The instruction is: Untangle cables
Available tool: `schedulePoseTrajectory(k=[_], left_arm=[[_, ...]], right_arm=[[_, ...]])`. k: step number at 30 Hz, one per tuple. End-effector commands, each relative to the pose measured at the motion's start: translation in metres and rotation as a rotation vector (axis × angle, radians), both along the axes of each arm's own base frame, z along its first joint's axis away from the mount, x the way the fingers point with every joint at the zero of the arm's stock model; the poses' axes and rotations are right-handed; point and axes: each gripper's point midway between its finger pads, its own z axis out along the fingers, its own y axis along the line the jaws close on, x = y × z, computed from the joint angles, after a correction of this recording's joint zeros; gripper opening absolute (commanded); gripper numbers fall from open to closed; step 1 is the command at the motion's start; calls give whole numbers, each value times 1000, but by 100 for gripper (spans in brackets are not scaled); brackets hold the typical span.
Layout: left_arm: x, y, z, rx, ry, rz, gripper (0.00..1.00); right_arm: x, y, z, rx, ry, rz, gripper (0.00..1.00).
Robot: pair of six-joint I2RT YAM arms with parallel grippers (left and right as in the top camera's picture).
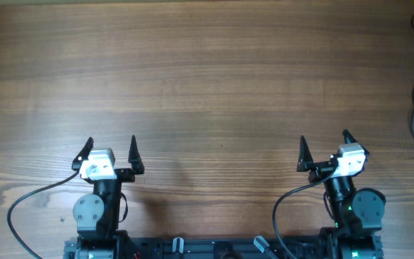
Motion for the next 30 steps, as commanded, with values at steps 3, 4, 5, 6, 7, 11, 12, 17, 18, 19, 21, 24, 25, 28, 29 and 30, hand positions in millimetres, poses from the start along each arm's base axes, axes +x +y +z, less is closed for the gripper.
schedulePoseTrajectory(k=[3, 4, 5, 6, 7, 11, 12, 17, 18, 19, 21, 24, 25, 28, 29, 30], left_arm=[[0, 0, 0, 15, -4, -2, 100], [0, 0, 0, 15, -4, -2, 100], [0, 0, 0, 15, -4, -2, 100], [0, 0, 0, 15, -4, -2, 100], [0, 0, 0, 15, -4, -2, 100], [0, 0, 0, 15, -4, -2, 100], [0, 0, 0, 15, -4, -2, 100], [0, 0, 0, 15, -4, -2, 100], [0, 0, 0, 15, -4, -2, 100], [0, 0, 0, 15, -4, -2, 100], [0, 0, 0, 15, -4, -2, 100], [0, 0, 0, 15, -4, -2, 100], [0, 0, 0, 15, -4, -2, 100], [0, 0, 0, 15, -4, -2, 100], [0, 0, 0, 15, -4, -2, 100], [0, 0, 0, 15, -4, -2, 100]], right_arm=[[0, -2, 0, -22, -11, -10, 100], [0, -2, 0, -15, -10, -11, 100], [0, -2, 0, -15, -10, -10, 100], [0, -2, 0, 1, -8, -12, 100], [0, -2, 0, 4, -8, -11, 100], [0, -2, 0, 10, -8, -9, 100], [0, -2, 0, 10, -8, -9, 100], [0, -2, 1, 0, -10, -8, 100], [0, -2, 1, 0, -10, -8, 100], [0, -2, 1, 0, -10, -8, 100], [0, -2, 1, 0, -10, -8, 100], [0, -2, 1, 0, -10, -8, 100], [0, -2, 1, 0, -10, -8, 100], [0, -2, 1, 0, -10, -8, 100], [0, -2, 0, 0, -7, -8, 100], [0, -2, 0, 0, -6, -8, 100]])
